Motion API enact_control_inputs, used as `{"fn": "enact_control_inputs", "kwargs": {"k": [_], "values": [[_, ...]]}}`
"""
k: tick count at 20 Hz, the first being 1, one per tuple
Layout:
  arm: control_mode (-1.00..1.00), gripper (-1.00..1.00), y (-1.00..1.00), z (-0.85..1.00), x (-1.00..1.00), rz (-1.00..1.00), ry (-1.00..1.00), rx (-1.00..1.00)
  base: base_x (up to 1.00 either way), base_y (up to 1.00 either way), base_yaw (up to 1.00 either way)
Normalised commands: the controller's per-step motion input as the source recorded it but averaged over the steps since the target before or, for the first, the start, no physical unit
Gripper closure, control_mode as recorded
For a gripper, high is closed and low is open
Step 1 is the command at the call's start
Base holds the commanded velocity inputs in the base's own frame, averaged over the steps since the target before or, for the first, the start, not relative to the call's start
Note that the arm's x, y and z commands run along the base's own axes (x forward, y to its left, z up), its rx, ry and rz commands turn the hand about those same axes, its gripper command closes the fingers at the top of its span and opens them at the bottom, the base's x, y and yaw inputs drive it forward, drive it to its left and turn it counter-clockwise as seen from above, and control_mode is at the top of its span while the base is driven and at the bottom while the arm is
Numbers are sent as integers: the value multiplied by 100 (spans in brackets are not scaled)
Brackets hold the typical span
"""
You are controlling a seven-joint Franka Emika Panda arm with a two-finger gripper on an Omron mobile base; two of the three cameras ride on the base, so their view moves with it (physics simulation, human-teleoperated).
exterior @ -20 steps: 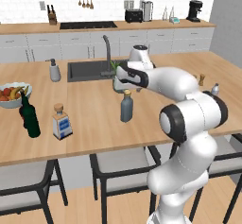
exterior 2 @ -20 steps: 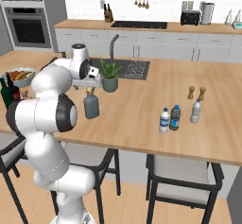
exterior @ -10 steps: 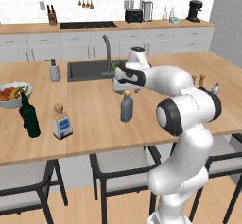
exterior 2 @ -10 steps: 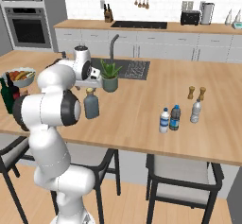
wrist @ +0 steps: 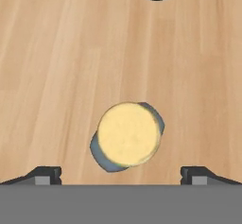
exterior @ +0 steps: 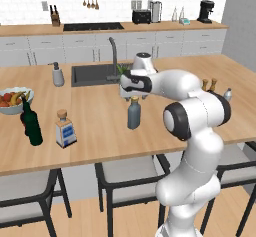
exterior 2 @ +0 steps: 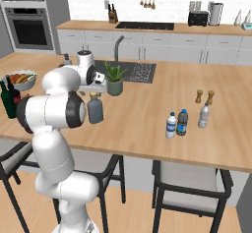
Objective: Move the plastic bottles in the middle to the plastics group, and the glass bottles in the middle to the glass group.
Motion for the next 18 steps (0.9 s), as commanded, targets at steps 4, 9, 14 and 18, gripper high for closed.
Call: {"fn": "enact_control_inputs", "kwargs": {"k": [4,9,14,18], "values": [[-100,-100,0,-2,17,0,0,-4,0,0,0],[-100,-100,0,-5,20,0,0,0,0,0,0],[-100,-100,3,-11,13,0,0,0,0,0,0],[-100,-100,3,-19,0,0,0,0,0,0,0]]}}
